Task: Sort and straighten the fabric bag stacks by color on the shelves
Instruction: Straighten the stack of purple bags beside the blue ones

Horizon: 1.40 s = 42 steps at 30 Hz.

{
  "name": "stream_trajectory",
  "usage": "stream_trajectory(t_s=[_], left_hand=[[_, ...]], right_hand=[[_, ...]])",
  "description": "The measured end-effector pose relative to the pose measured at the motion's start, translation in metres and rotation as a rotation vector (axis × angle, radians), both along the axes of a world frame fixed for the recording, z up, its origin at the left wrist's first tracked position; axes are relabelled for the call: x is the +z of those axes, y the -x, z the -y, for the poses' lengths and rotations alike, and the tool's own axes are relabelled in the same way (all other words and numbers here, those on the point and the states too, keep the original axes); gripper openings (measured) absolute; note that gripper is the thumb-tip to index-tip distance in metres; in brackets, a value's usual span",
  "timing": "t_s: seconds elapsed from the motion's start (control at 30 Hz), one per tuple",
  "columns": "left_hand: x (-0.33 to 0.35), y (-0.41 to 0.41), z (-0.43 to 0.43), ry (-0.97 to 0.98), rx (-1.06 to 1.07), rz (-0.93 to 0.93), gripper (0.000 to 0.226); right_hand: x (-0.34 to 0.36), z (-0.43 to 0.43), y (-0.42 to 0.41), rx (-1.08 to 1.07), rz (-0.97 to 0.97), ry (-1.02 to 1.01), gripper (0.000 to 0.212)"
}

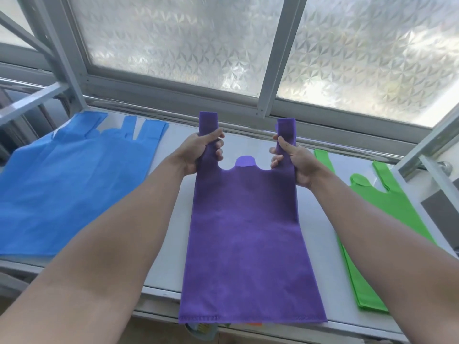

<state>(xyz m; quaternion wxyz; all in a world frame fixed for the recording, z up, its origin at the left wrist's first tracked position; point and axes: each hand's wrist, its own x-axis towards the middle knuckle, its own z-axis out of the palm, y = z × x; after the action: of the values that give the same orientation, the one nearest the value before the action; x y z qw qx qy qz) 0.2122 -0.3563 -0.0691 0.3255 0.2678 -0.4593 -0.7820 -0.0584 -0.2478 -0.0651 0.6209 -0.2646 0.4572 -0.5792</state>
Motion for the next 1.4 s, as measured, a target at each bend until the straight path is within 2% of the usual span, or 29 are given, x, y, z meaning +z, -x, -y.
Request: stream_trajectory(t_s=[0.1,0.2,0.27,0.33,0.4,0.53,0.7,0.8,0.9,1.0,1.07,1.3,1.4], left_hand=[[0.006,0.006,0.009,0.075,-0.027,0.079,0.016],[0.014,0.018,0.021,0.166,0.084,0.276,0.016],[0.011,0.027,0.03,0.163,0.183,0.401,0.029],[0.003,0.029,0.034,0.159,0.21,0.602,0.052],[-0.008,0.02,0.035,0.139,0.228,0.734,0.054],[-0.013,-0.017,0.013,-0.04,0.219,0.617,0.041],[-0.005,-0.051,-0.053,-0.066,0.145,0.708,0.021],[-0.009,-0.062,-0.091,-0.008,0.202,0.756,0.016],[-0.025,-0.069,-0.117,0.09,0.296,0.794,0.007],[-0.031,-0.073,-0.124,0.266,0.368,0.873,0.019],[-0.026,-0.075,-0.125,0.358,0.401,0.903,0.023],[-0.019,-0.072,-0.121,0.469,0.368,0.949,0.026],[-0.016,-0.067,-0.12,0.552,0.331,0.991,0.033]], right_hand=[[-0.005,0.005,-0.003,-0.07,-0.026,0.011,0.011],[-0.013,0.02,-0.002,-0.149,-0.06,0.003,0.01],[-0.019,0.03,0.004,-0.134,-0.112,-0.028,0.012],[-0.024,0.034,0.01,-0.151,-0.124,-0.109,0.025],[-0.026,0.03,0.016,-0.178,-0.164,-0.21,0.034],[-0.016,-0.001,0.022,-0.205,-0.427,-0.344,0.024],[-0.001,-0.078,0.01,-0.066,-0.756,-0.542,0.024],[-0.002,-0.117,-0.006,0.066,-0.905,-0.596,0.019],[-0.008,-0.14,-0.025,0.075,-0.921,-0.577,0.016],[-0.016,-0.145,-0.041,0.007,-0.909,-0.538,0.018],[-0.02,-0.144,-0.049,-0.031,-0.976,-0.496,0.025],[-0.025,-0.147,-0.069,-0.141,-1.193,-0.47,0.032],[-0.024,-0.146,-0.072,-0.177,-1.236,-0.461,0.027]])
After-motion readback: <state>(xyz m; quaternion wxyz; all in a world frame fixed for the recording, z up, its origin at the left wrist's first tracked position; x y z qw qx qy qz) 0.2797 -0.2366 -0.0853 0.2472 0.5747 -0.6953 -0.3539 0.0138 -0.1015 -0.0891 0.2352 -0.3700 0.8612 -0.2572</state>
